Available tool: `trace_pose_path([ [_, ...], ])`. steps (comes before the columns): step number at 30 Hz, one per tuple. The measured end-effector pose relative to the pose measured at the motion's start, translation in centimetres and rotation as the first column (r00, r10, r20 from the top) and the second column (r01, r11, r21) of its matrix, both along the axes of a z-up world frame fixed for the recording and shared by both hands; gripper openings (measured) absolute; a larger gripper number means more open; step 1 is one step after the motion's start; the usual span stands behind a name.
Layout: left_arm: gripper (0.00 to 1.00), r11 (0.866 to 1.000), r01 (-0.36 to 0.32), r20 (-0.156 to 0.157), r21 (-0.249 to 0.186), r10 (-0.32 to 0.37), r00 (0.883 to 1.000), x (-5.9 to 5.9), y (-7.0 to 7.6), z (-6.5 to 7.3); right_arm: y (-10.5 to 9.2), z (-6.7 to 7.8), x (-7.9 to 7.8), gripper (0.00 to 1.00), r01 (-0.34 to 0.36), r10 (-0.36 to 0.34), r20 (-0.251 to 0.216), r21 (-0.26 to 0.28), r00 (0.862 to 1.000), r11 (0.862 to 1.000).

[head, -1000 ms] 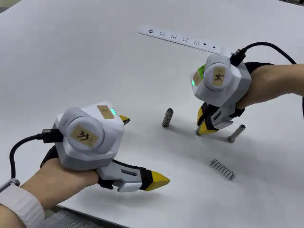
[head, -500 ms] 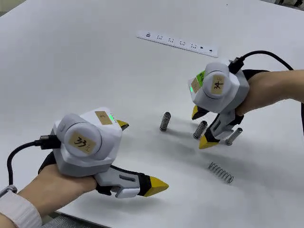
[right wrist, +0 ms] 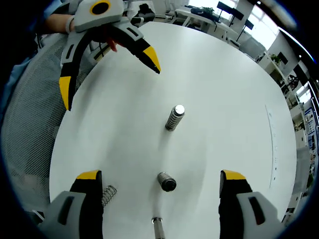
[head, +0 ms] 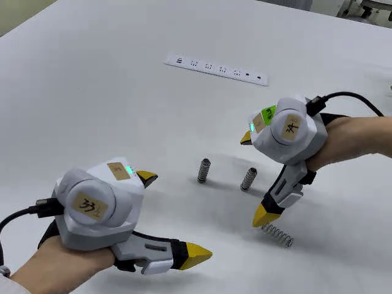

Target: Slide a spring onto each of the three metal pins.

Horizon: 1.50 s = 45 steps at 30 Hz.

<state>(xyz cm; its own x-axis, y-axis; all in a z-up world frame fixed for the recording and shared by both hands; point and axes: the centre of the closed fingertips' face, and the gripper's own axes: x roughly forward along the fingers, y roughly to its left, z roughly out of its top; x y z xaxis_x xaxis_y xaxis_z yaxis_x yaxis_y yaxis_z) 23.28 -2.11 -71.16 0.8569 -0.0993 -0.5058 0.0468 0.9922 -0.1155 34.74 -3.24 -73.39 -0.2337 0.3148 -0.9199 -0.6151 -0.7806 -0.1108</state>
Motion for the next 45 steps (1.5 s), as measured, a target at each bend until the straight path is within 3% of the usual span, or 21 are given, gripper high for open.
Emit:
trace_pose_path([
  [3, 0.97, 1.0, -0.001, 0.005, -0.005, 0.001, 1.0, 0.1, -0.1, 0.1, -0.3, 0.1, -0.1, 0.99, 0.033, -0.031, -0.037, 0.03, 0.999, 0.999],
  [6, 0.97, 1.0, 0.001, 0.006, -0.006, -0.001, 1.0, 0.2, -0.3, 0.2, -0.5, 0.4, 0.1, 0.99, 0.056, -0.053, -0.044, 0.078, 0.998, 0.995],
  [11, 0.97, 1.0, 0.006, 0.009, -0.01, -0.006, 1.0, 0.3, -0.6, 0.3, -1.1, 1.4, 0.1, 0.99, 0.106, -0.097, -0.083, 0.113, 0.992, 0.988],
  [21, 0.97, 1.0, -0.002, 0.023, -0.01, 0.003, 1.0, 0.5, -0.3, 0.8, -2.2, 4.3, 0.8, 0.99, 0.23, -0.193, -0.182, 0.211, 0.964, 0.95],
  [32, 0.97, 1.0, 0.007, 0.027, -0.02, -0.007, 1.0, 0.6, 0.2, 1.5, -5.2, 5.9, 0.8, 0.99, 0.363, -0.289, -0.276, 0.268, 0.916, 0.893],
  [37, 0.97, 1.0, 0.02, 0.02, -0.009, -0.02, 1.0, 0.5, 0.2, 1.5, -7.0, 5.7, 1.3, 0.99, 0.459, -0.366, -0.33, 0.271, 0.87, 0.846],
  [45, 0.96, 0.999, 0.051, 0.009, -0.001, -0.051, 0.999, 0.7, -0.2, 1.4, -9.3, 5.5, 1.9, 0.99, 0.543, -0.436, -0.366, 0.277, 0.822, 0.793],
])
